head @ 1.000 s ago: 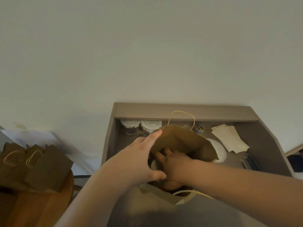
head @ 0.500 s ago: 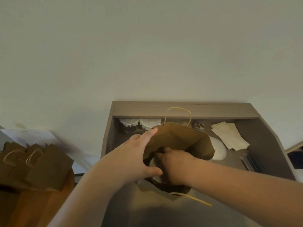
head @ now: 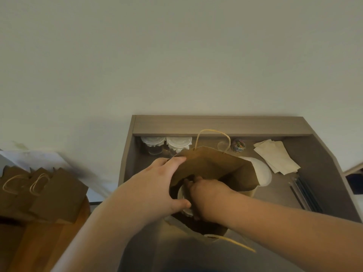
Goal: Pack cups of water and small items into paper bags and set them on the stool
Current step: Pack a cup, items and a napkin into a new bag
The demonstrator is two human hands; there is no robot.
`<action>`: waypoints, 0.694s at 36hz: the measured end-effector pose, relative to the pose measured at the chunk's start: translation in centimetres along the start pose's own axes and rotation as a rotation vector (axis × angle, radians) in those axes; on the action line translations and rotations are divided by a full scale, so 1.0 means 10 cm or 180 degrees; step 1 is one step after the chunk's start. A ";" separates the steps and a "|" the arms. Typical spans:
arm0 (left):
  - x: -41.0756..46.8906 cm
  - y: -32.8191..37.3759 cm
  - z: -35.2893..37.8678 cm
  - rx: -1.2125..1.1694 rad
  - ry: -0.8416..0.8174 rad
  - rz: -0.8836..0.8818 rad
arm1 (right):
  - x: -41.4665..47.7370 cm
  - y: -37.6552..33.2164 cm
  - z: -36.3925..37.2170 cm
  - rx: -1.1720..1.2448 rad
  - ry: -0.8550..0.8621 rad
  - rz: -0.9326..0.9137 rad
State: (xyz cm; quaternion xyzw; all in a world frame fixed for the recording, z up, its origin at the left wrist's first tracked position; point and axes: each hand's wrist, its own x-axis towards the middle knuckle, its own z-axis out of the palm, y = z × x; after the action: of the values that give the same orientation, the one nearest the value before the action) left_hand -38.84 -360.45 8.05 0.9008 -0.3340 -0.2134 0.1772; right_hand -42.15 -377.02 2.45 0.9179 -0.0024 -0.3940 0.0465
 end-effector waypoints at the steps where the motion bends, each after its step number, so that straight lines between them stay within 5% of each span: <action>1: 0.00 0.00 0.01 0.0006 0.0032 0.0017 | 0.00 -0.02 -0.01 -0.0020 -0.0068 0.0017; 25: -0.01 -0.01 0.05 -0.0168 0.0050 0.0011 | -0.03 -0.10 0.20 0.0086 -0.0007 -0.0078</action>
State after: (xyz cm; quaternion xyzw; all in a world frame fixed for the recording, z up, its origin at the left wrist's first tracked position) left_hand -39.13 -360.42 7.61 0.8969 -0.3284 -0.2148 0.2038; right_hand -43.87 -376.23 1.19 0.9180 0.0034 -0.3955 0.0292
